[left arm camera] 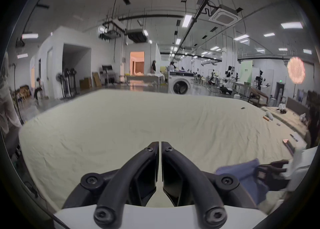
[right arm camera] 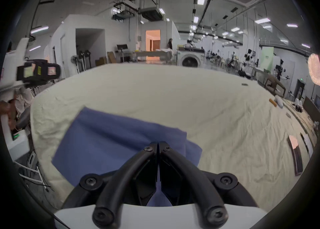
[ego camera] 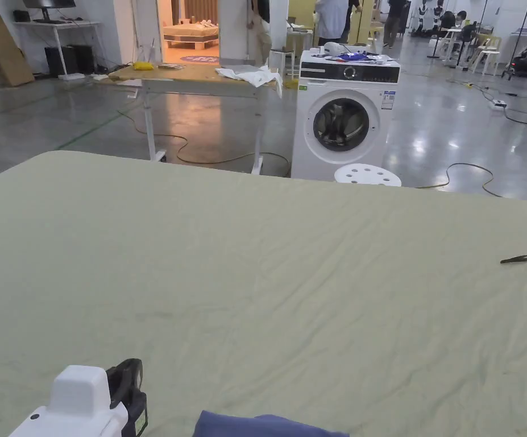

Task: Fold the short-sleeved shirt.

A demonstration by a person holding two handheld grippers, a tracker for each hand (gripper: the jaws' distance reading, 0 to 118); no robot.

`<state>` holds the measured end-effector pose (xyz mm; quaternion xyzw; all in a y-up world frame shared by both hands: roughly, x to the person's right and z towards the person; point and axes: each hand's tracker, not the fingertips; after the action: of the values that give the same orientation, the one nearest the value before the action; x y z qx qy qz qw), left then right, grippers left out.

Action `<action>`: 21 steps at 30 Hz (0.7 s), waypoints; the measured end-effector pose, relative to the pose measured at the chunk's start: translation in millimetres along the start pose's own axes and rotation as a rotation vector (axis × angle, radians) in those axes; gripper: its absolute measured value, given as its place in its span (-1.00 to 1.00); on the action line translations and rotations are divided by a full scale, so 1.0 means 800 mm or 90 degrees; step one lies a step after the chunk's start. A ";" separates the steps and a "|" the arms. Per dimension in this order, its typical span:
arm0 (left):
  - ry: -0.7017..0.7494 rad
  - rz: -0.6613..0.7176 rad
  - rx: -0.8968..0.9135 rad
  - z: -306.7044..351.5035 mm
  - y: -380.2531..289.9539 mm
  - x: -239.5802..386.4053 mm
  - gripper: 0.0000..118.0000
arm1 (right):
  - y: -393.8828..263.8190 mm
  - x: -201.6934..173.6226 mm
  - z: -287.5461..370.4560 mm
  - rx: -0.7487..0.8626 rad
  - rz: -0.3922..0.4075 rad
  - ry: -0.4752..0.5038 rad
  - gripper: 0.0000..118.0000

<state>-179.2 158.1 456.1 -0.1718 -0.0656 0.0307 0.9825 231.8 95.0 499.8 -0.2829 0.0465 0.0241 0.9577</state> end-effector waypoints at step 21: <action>-0.541 0.433 -0.456 -0.216 -0.186 0.026 0.46 | -0.010 0.017 -0.003 -0.018 -0.044 0.019 -0.99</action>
<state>-128.8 -37.9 348.0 -0.4725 -0.3968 0.3814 0.6883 245.6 87.4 500.8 -0.2985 0.0507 -0.0123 0.9530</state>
